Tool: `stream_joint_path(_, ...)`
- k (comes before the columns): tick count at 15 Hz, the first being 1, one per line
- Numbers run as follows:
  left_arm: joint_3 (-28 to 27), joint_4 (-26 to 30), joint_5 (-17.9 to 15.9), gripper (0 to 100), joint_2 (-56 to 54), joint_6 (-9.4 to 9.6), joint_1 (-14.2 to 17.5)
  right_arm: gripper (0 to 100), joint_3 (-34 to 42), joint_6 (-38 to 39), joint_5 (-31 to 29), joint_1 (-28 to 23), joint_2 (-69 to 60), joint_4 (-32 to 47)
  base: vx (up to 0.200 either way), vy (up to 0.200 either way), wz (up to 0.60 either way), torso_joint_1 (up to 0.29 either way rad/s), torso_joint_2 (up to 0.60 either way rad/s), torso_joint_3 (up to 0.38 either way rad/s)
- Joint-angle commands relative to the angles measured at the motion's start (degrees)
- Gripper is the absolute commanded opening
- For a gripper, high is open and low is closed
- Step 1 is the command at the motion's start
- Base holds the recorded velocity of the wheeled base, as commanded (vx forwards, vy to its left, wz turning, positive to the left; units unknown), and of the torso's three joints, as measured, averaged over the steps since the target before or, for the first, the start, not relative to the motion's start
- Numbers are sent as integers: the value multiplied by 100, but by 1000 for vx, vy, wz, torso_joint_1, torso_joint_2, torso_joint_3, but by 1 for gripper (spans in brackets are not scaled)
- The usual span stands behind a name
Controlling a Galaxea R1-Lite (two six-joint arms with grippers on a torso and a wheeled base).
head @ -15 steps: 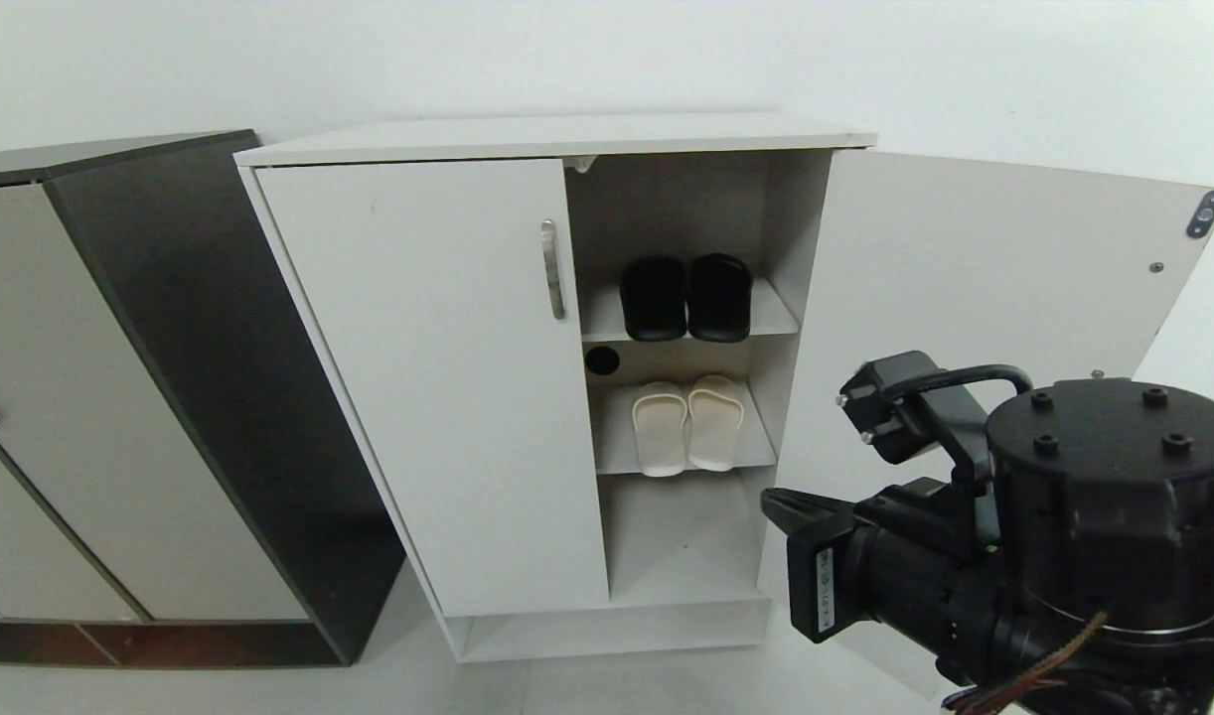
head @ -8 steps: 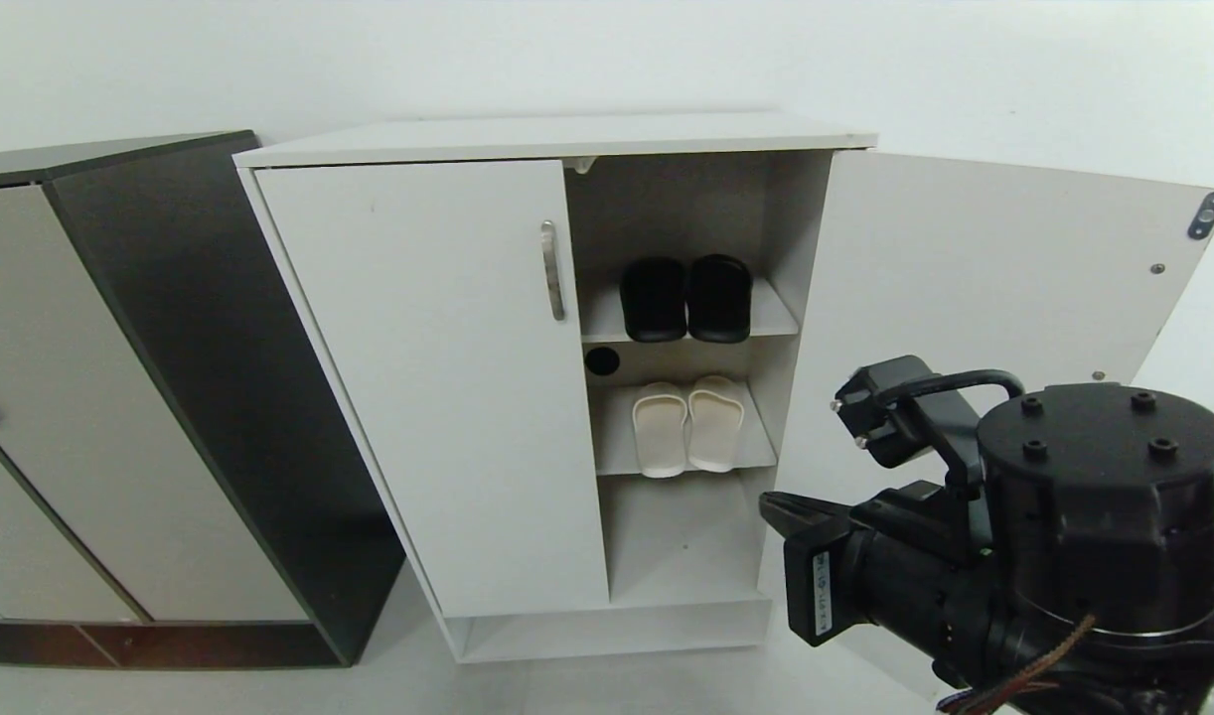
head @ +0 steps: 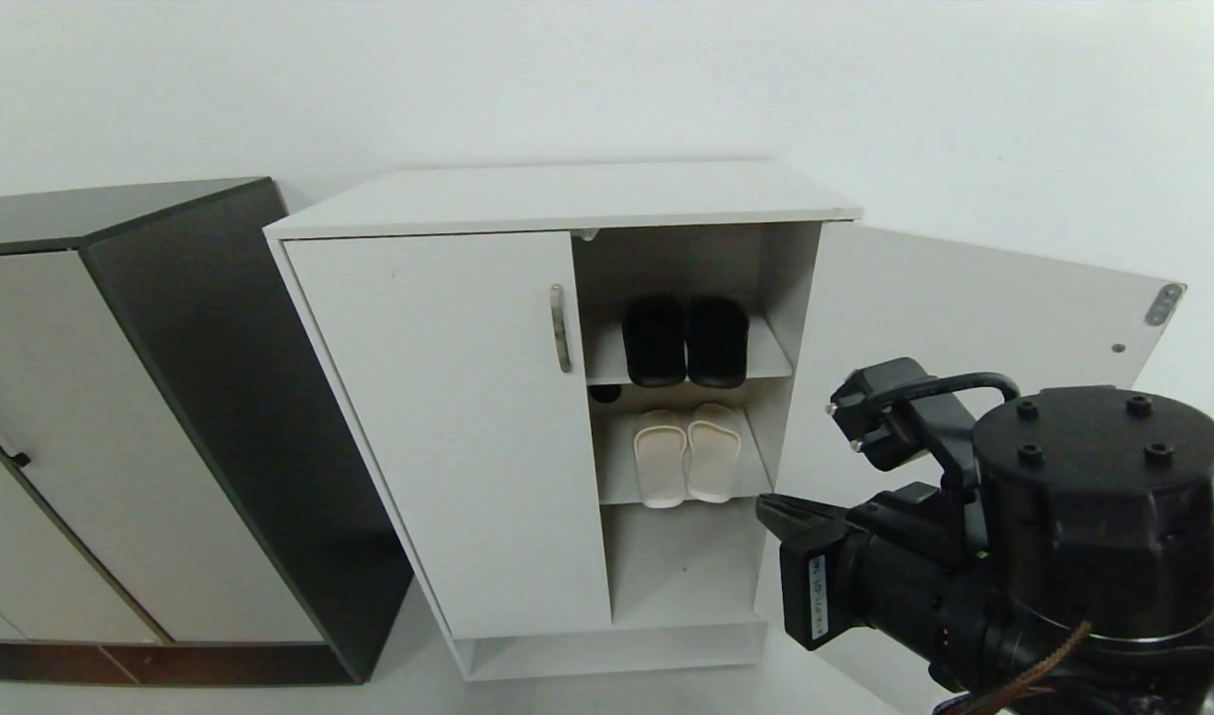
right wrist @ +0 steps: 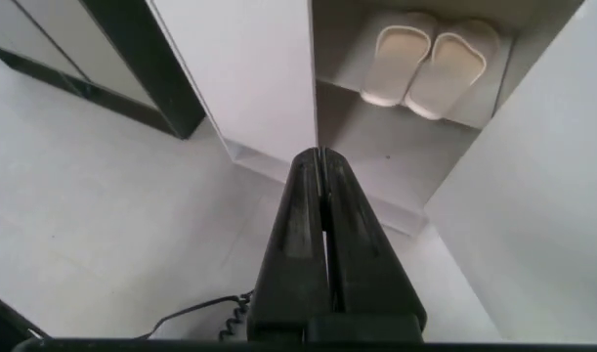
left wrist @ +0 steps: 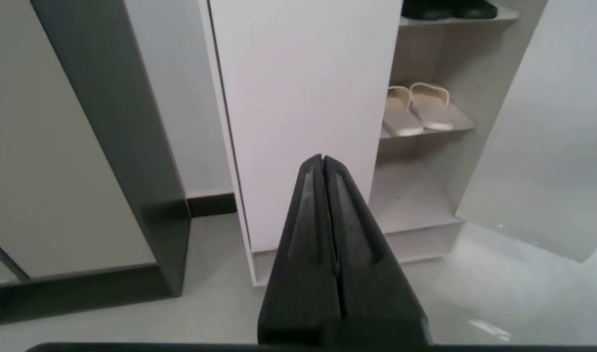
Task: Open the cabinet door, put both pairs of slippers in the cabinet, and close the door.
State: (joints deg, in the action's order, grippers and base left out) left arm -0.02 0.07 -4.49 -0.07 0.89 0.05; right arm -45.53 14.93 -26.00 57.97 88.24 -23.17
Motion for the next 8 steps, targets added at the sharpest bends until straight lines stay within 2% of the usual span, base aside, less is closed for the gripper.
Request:
stream_joint_path(1,2,1,0,0,7,-1,4,0,9,1,-1,4,9,-3,0,0,0,129,-466,-339)
stream_joint_path(8,2,1,0,0,7,-1,4,0,9,1,-1,4,9,-12,0,0,0,154,-461,-320)
